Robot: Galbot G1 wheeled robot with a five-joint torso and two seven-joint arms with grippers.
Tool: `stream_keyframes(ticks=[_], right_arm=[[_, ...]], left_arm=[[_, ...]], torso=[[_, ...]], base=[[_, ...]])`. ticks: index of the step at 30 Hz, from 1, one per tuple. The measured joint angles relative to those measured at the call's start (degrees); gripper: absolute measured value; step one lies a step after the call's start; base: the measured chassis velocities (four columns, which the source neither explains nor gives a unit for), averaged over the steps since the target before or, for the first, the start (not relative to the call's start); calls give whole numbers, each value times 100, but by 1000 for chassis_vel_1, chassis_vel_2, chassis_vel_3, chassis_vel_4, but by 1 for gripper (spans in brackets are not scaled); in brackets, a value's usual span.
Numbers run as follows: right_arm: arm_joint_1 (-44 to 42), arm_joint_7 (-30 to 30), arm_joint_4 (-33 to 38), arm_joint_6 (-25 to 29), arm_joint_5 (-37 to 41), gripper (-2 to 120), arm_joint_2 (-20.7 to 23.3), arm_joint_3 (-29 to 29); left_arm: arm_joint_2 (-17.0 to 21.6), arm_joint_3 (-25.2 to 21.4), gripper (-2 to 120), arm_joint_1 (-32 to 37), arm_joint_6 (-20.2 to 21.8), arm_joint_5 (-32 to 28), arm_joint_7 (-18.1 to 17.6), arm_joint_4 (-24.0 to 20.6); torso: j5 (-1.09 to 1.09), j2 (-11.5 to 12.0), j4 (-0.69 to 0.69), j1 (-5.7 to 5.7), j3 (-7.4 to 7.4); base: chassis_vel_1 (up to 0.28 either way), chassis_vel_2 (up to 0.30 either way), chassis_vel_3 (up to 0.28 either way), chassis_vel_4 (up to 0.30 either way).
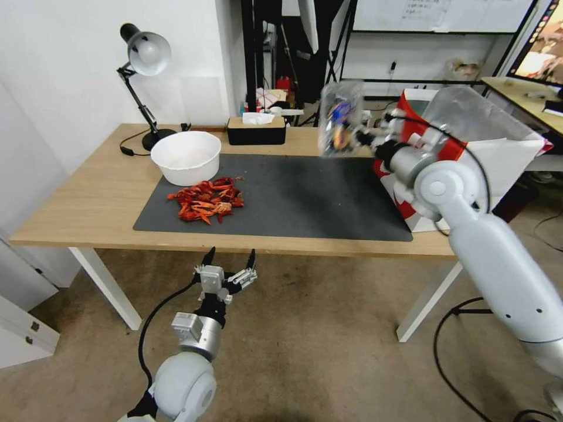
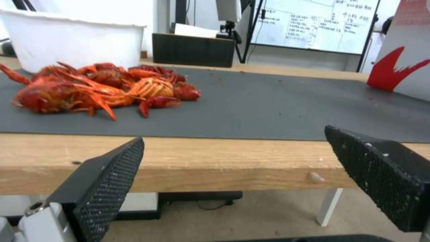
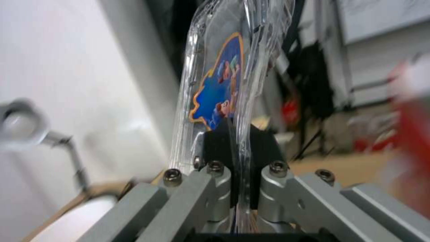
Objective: Close the takeout container lid, then place the container into the takeout bag.
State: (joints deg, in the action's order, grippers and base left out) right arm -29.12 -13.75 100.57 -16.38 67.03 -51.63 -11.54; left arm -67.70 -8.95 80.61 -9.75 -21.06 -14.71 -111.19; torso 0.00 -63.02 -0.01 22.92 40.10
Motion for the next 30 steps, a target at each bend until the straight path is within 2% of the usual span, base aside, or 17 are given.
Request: stream_keyframes(ticks=[3, 6, 7, 9, 12, 22, 26, 27, 30], right_arm=[[-44, -109, 74, 184, -118, 0, 188, -236], [-226, -394, 207, 392, -423, 0, 676, -680], [-226, -394, 207, 392, -423, 0, 676, -680], [-408, -782, 296, 464, -620, 0, 1066, -979], [-509, -1004, 304, 469, -671, 0, 1241, -1111], [-655, -1389, 283, 229, -207, 0, 1230, -1202], [-683, -1469, 282, 167, 134, 10, 1185, -1228], [-701, -1494, 278, 128, 299, 20, 1156, -1250], [-720, -1531, 278, 85, 500, 26, 1123, -1267]], left_arm=[[-21, 47, 100, -30, -15, -3, 7, 72], [-22, 198, 100, -116, -20, -11, 23, 177], [-22, 198, 100, -116, -20, -11, 23, 177], [-8, 300, 100, -168, -21, -26, 39, 233], [6, 311, 100, -169, -36, -39, 47, 252], [-23, 315, 100, -114, -43, -52, 52, 230], [-33, 313, 100, -111, -43, -51, 52, 224], [-35, 312, 100, -110, -43, -51, 50, 222], [-35, 307, 100, -105, -42, -51, 45, 213]], torso=[[2, 0, 2, 0, 1], [1, 0, 2, 0, 0], [1, 0, 2, 0, 0], [0, 0, -5, 0, 0], [2, 0, 1, 0, 0], [1, 0, 2, 0, 0], [0, 0, 2, 0, 0], [0, 0, 2, 0, 0], [0, 0, 2, 0, 0]], base=[[0, 0, 0, 0], [0, 0, 0, 0], [0, 0, 0, 0], [0, 0, 0, 0], [0, 0, 0, 0], [0, 0, 0, 0], [0, 0, 0, 0], [0, 0, 0, 0], [0, 0, 0, 0]])
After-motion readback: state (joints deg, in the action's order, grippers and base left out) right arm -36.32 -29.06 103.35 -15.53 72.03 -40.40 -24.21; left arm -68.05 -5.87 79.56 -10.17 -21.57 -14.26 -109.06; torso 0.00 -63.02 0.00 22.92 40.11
